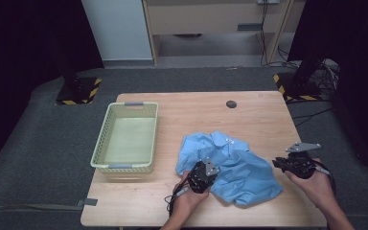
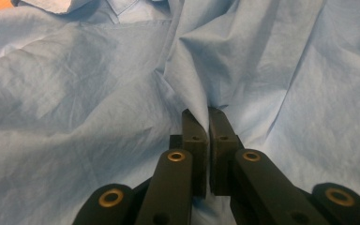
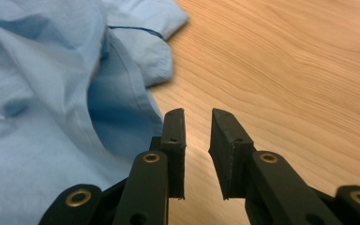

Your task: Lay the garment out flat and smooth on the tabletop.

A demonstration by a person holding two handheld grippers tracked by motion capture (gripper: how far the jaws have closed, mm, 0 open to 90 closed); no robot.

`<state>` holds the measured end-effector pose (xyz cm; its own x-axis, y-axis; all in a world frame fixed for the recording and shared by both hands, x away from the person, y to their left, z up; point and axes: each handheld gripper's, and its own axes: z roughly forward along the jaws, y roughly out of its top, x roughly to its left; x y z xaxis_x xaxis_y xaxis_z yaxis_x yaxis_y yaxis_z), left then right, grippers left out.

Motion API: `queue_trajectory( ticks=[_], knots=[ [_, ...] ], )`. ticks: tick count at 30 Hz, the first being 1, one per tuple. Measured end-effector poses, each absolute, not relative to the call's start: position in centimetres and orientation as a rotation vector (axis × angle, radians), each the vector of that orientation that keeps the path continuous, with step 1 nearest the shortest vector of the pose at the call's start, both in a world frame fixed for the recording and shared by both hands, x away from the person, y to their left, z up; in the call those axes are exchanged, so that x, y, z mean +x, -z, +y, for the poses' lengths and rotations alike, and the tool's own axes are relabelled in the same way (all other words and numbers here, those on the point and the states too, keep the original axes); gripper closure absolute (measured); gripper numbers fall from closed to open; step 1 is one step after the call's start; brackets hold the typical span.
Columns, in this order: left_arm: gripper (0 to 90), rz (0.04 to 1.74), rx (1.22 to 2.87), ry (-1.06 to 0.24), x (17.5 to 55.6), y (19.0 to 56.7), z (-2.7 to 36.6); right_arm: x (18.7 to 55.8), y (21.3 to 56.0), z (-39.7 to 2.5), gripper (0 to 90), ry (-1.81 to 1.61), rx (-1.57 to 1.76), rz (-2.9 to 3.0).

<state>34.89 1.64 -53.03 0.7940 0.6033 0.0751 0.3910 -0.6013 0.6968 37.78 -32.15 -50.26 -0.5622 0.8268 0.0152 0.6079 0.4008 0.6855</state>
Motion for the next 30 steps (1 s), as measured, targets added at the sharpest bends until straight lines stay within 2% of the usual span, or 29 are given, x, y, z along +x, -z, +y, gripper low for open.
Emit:
queue_trajectory(
  ticks=[21,24,30],
  knots=[
    [87.0,0.716,2.266,-0.418,36.6,53.6,0.6,43.2,52.9,-27.9,57.6,-0.978,1.270,2.465],
    [84.3,0.721,2.264,-0.404,37.0,53.6,0.5,43.5,52.9,-27.4,60.9,-0.971,1.251,2.473],
    [77.4,0.734,2.252,-0.392,37.7,53.6,0.2,43.4,52.7,-26.9,79.9,-0.944,1.215,2.511]
  ],
)
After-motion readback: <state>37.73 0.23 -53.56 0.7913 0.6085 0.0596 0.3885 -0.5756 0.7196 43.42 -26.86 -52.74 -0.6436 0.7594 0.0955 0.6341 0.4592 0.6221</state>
